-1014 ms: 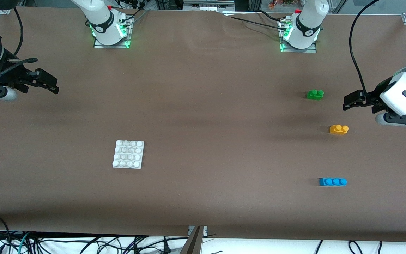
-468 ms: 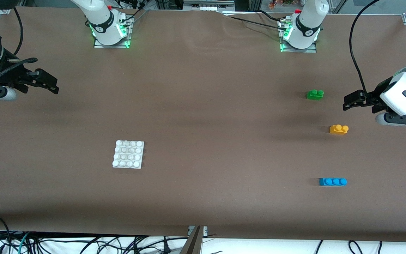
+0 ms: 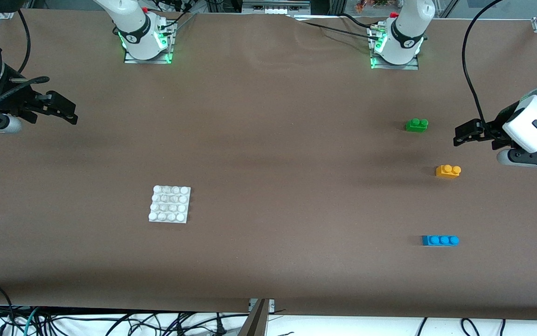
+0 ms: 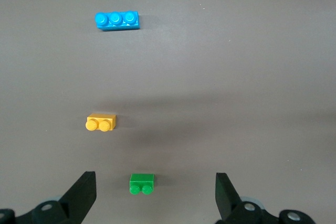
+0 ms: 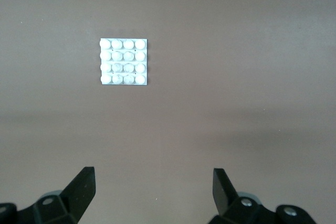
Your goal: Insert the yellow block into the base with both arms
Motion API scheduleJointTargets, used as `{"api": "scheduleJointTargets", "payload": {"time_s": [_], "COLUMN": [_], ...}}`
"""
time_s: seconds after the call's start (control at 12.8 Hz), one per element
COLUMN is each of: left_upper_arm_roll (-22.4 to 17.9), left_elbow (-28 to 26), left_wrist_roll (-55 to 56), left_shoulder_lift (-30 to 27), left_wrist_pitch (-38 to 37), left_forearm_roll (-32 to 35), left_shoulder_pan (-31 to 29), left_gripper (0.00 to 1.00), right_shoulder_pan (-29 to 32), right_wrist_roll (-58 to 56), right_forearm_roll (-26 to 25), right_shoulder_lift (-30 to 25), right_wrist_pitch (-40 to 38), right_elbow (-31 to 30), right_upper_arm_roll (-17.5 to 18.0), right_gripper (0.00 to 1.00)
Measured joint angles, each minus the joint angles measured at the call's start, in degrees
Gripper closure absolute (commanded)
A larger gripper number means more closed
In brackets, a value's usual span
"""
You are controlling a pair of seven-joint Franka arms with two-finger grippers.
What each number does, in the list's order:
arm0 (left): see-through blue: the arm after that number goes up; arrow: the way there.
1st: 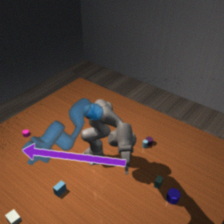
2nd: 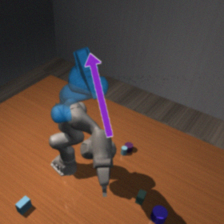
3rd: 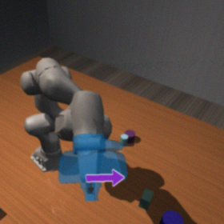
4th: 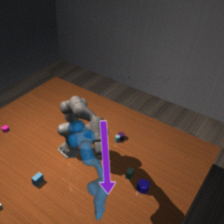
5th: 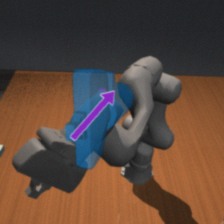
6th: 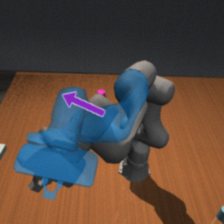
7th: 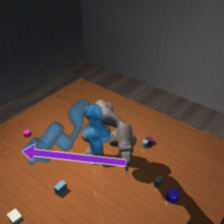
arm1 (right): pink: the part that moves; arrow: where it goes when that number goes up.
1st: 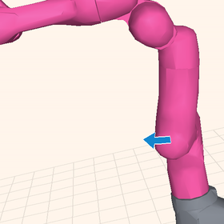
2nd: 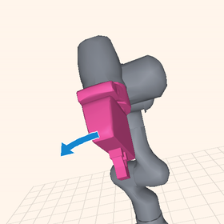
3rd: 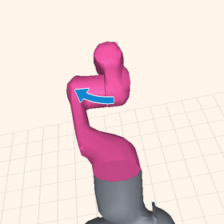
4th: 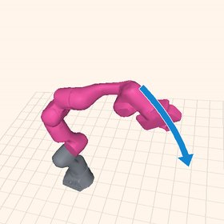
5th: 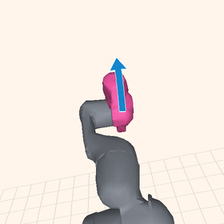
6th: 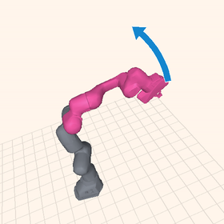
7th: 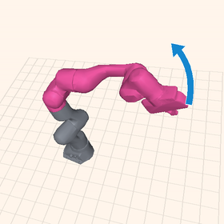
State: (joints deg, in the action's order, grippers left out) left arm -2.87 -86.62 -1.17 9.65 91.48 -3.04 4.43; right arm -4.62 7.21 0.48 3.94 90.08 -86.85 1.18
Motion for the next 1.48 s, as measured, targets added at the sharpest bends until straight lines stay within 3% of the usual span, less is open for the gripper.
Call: {"api": "scheduleJointTargets", "payload": {"time_s": [0.94, 1.48], "left_upper_arm_roll": [0.0, 0.0], "left_elbow": [0.0, 0.04], "left_wrist_roll": [0.0, 0.0], "left_shoulder_lift": [0.0, 0.09], "left_wrist_pitch": [0.0, 0.01], "left_forearm_roll": [0.0, 0.0], "left_shoulder_pan": [0.0, -0.01], "left_gripper": [0.0, 0.0], "right_shoulder_pan": [0.49, 0.12], "right_wrist_roll": [0.0, 0.0], "right_forearm_roll": [-0.02, -0.07], "right_shoulder_lift": [0.81, 17.72], "right_wrist_pitch": [5.2, 15.43], "right_elbow": [-0.17, -1.94], "right_upper_arm_roll": [-0.01, 0.58], "right_gripper": [0.01, 0.01]}}
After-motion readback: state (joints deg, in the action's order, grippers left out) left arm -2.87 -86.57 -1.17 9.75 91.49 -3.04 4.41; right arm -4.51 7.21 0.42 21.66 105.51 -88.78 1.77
